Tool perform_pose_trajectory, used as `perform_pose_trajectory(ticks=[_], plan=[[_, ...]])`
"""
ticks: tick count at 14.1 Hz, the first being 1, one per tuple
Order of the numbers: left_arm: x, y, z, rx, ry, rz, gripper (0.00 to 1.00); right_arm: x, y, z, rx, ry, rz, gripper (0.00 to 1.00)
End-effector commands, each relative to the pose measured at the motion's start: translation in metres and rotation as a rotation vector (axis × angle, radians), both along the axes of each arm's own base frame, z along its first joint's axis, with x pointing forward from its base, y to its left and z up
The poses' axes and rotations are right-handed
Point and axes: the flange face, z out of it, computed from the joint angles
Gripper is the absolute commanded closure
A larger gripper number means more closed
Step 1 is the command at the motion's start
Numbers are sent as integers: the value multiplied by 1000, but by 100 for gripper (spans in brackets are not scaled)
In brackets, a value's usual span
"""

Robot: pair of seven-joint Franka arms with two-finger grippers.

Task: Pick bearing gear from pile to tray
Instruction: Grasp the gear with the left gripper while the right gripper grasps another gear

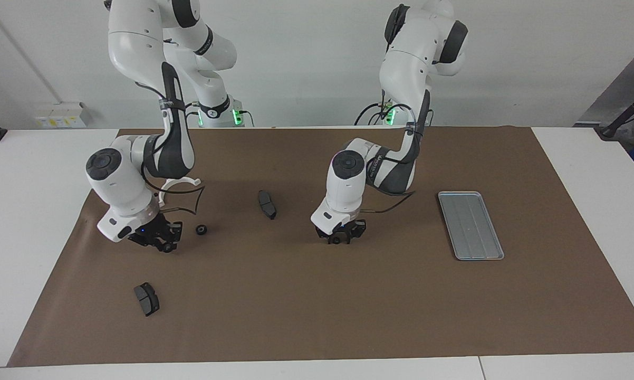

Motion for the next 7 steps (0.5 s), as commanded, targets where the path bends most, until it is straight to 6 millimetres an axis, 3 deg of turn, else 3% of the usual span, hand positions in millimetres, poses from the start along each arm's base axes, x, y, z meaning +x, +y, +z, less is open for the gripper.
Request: perform_pose_trajectory(ticks=[1,7], plan=[[-5,1,7,28,5,-23,55,-4,8,14,23,5,-20,100],[-1,4,8,17,-7,-21,73,-4,18,22,26,6,-45,100]])
